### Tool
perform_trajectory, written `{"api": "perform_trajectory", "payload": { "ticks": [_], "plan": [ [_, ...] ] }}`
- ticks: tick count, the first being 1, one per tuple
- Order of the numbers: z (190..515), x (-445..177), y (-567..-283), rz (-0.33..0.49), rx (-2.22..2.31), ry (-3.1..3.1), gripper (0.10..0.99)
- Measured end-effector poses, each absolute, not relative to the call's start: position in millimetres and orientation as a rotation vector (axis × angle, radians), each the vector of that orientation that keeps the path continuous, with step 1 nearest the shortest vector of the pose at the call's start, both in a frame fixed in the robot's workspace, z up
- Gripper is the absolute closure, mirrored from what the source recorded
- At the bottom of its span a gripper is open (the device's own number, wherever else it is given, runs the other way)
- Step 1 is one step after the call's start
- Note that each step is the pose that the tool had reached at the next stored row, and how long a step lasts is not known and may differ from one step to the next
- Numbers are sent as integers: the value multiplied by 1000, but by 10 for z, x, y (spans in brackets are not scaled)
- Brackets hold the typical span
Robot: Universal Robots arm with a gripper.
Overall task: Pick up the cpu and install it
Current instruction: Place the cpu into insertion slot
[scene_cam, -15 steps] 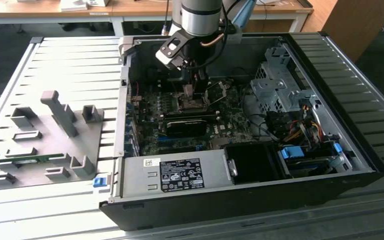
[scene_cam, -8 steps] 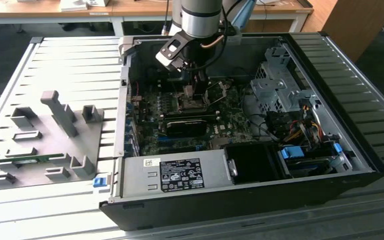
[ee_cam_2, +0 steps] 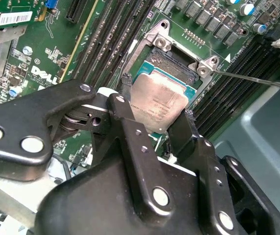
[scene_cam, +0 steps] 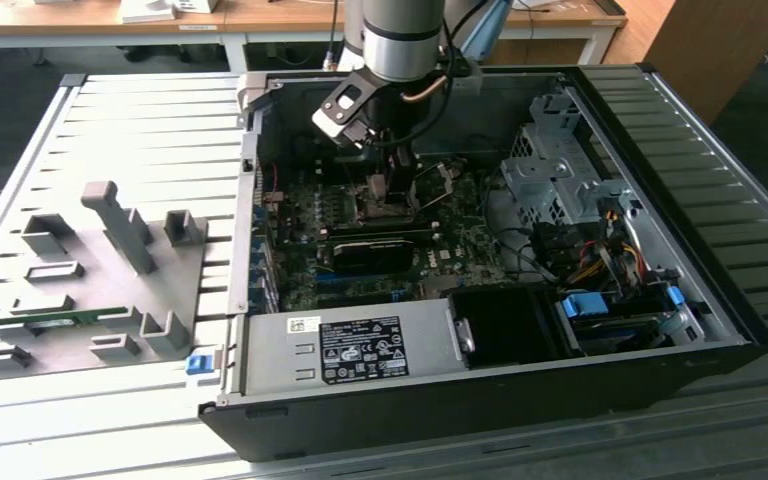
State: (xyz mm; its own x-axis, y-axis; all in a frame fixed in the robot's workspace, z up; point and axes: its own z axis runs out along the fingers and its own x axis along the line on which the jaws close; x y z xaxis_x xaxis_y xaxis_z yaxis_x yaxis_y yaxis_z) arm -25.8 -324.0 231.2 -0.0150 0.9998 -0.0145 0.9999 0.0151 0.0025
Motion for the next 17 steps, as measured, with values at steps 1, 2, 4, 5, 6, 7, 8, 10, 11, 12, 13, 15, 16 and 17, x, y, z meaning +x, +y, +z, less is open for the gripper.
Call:
{"api": "perform_trajectory", "payload": {
  "ticks": [1, 2, 4, 5, 6, 7, 8, 10, 11, 12, 13, 15, 16, 17],
  "plan": [
    [2302, -257, -3239, -13, 2196, 2229, 541],
    [2292, -254, -3239, -13, 2196, 2230, 541],
    [2278, -254, -3239, -16, 2195, 2228, 541],
    [2270, -254, -3237, -18, 2194, 2227, 541],
    [2262, -253, -3237, -20, 2193, 2227, 541],
    [2255, -251, -3235, -22, 2192, 2226, 541],
    [2246, -250, -3234, -23, 2192, 2225, 541],
    [2230, -247, -3228, -23, 2192, 2225, 541],
    [2223, -246, -3225, -23, 2192, 2225, 541],
    [2219, -244, -3220, -23, 2192, 2225, 541],
    [2216, -241, -3213, -23, 2192, 2225, 541],
    [2212, -237, -3199, -23, 2192, 2225, 541],
    [2207, -237, -3195, -22, 2192, 2225, 541],
    [2199, -236, -3190, -22, 2192, 2225, 541]
  ]
}}
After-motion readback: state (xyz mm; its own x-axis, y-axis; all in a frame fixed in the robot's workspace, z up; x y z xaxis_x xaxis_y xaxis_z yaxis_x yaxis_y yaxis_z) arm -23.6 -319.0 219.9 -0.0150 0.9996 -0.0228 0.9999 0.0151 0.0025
